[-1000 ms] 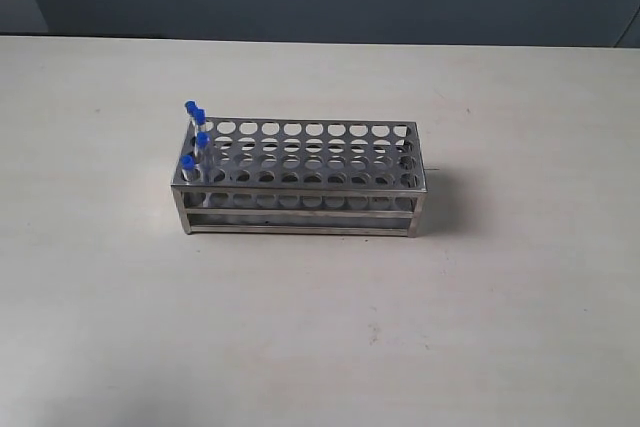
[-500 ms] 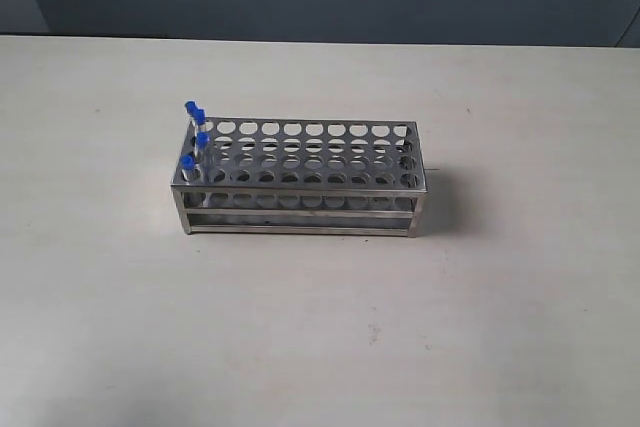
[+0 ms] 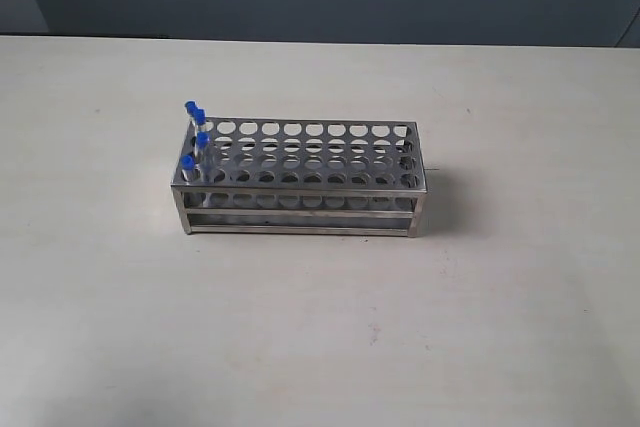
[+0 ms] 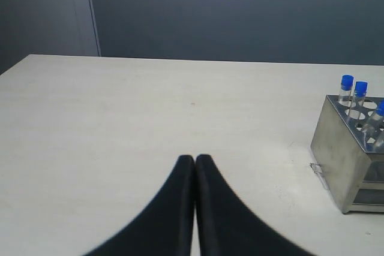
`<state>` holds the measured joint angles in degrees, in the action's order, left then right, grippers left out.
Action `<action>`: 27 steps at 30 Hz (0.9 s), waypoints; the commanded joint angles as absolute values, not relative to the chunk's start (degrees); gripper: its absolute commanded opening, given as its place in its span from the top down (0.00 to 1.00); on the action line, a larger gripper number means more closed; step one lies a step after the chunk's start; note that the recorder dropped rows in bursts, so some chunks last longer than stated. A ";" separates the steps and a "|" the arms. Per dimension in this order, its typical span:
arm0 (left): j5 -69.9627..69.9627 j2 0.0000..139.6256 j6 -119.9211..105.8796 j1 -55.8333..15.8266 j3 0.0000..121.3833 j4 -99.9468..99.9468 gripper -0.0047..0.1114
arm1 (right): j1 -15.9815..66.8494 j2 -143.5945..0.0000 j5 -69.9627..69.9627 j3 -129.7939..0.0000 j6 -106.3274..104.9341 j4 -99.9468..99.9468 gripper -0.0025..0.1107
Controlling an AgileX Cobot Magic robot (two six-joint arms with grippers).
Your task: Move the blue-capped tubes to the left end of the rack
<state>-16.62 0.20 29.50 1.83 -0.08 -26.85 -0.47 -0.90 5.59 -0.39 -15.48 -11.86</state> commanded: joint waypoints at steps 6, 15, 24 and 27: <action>-16.66 0.00 29.59 1.60 0.00 -26.77 0.95 | -1.46 0.00 8.75 0.00 -15.95 -14.92 0.98; -16.66 0.00 29.59 1.60 0.00 -26.77 0.95 | -1.46 0.00 8.75 0.00 -15.85 -14.92 0.98; -16.66 0.00 29.59 1.60 0.00 -26.87 0.95 | -1.46 0.00 8.75 0.00 -15.72 -14.92 0.98; -16.66 0.00 29.59 1.60 0.00 -26.87 0.95 | -1.46 0.00 8.75 0.00 -15.61 -14.92 0.98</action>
<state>-16.62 0.20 29.50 1.83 -0.08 -26.85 -1.09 -0.35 8.85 -0.09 -15.60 -14.88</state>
